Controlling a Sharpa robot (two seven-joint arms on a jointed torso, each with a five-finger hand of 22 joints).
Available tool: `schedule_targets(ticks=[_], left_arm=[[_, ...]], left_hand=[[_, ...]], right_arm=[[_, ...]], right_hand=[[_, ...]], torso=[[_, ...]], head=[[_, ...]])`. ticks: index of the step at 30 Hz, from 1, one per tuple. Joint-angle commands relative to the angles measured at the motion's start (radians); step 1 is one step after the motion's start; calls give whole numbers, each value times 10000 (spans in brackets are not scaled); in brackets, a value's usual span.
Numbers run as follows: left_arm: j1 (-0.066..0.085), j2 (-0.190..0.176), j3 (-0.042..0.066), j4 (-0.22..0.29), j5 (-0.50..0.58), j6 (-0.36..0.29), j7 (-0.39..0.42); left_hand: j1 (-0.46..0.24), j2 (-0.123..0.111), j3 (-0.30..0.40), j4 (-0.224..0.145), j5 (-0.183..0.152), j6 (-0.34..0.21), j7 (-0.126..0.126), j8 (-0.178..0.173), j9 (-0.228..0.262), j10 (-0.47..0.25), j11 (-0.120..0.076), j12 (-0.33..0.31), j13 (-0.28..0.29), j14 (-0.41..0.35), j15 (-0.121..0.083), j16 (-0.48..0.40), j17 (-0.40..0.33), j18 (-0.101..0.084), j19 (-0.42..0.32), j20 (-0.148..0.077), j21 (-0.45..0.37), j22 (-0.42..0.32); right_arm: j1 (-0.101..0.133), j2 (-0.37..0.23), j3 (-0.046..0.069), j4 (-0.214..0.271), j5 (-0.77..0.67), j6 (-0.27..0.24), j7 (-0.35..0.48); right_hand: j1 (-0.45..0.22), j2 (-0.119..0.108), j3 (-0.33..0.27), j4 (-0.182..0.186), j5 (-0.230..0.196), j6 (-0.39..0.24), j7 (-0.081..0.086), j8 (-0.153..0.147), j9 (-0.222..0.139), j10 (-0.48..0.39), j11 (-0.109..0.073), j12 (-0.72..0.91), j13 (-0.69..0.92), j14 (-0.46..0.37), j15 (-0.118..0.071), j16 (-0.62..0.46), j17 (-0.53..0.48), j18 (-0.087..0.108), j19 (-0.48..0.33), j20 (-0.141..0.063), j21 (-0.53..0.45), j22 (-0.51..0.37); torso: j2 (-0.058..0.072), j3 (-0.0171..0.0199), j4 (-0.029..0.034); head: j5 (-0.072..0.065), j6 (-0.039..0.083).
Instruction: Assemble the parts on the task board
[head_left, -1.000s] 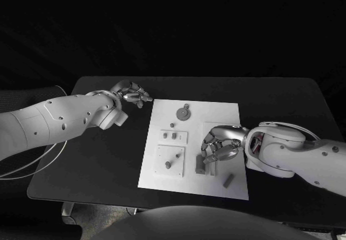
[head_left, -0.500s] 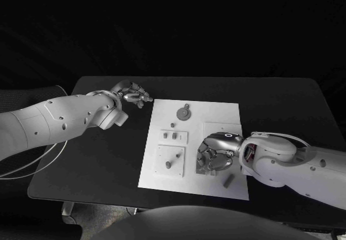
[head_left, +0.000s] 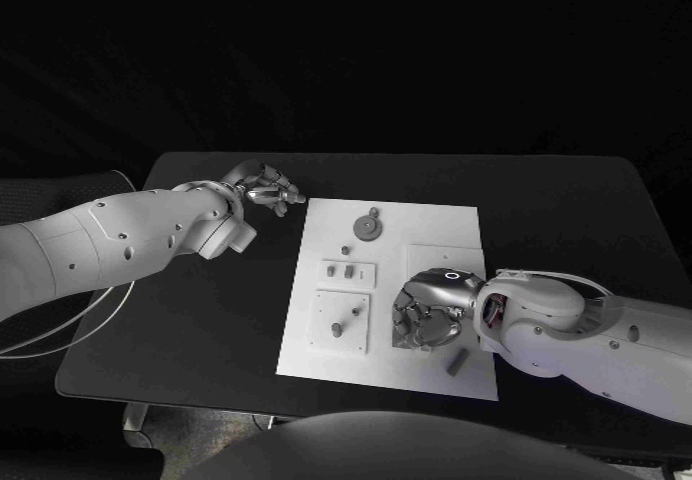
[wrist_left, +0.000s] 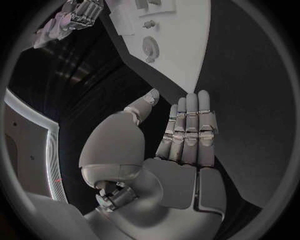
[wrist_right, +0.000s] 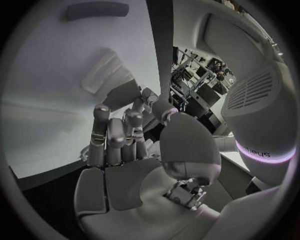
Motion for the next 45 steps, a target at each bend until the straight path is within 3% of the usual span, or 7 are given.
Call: schedule_targets(ticks=[1,29,36,39,41,45], left_arm=[[5,2,4,24,-25,134,44],[5,-5,-1,30,-50,143,14],[5,-18,-2,20,-50,124,-4],[5,-8,-2,24,-50,126,-1],[5,-11,-3,25,-50,129,-3],[5,-26,-4,21,-50,121,-12]], left_hand=[[-30,13,11,55,14,-71,7,55,-17,-37,52,-47,2,81,-3,-51,15,111,51,-16,-42,14],[-27,12,6,55,14,-81,10,56,-23,-42,54,-54,3,82,-1,-71,34,111,47,-15,-51,24],[-26,8,3,54,14,-92,13,52,-27,-50,57,-60,2,81,0,-80,41,111,45,-14,-55,27],[-27,7,2,55,14,-97,16,50,-29,-54,60,-63,1,81,1,-83,44,110,44,-13,-57,29],[-27,7,2,55,14,-99,16,49,-30,-56,60,-64,1,81,1,-84,45,110,44,-13,-57,30],[-27,7,1,56,14,-102,18,48,-31,-59,62,-66,1,82,1,-87,47,110,44,-13,-59,31]], right_arm=[[-24,26,-5,-48,-677,-19,32],[-43,189,-30,-262,-1182,376,-160],[-50,157,-37,-304,-636,531,-63],[-50,138,-37,-320,-66,398,25],[-50,119,-37,-313,171,417,93],[-50,91,-37,-316,203,424,134]], right_hand=[[24,94,45,-35,12,27,-52,34,42,21,-56,57,-15,79,-5,15,24,59,58,-21,-38,33],[164,233,116,-63,62,117,-80,9,256,94,-74,169,-39,181,26,51,158,59,55,-33,-18,62],[102,214,91,-42,46,78,-60,-61,297,77,-55,165,-70,84,46,13,17,59,27,-17,-28,68],[-206,23,96,68,19,-491,174,-738,-3,-63,165,125,-154,-81,53,-55,-141,59,-19,18,-54,72],[-398,-131,123,203,-19,-1079,429,-1322,-371,-132,399,157,-161,-121,36,-61,-158,59,-9,13,-54,70],[-437,-183,172,283,5,-1263,584,-1719,-743,-194,524,230,-163,-179,105,-70,-199,59,-26,9,-54,80]], torso=[[1,0,0],[-1,2,-1],[-2,3,-8],[-3,0,-8],[-3,4,-4],[-1,6,-6]], head=[[5,1],[24,1],[29,1],[39,1],[40,1],[34,1]])
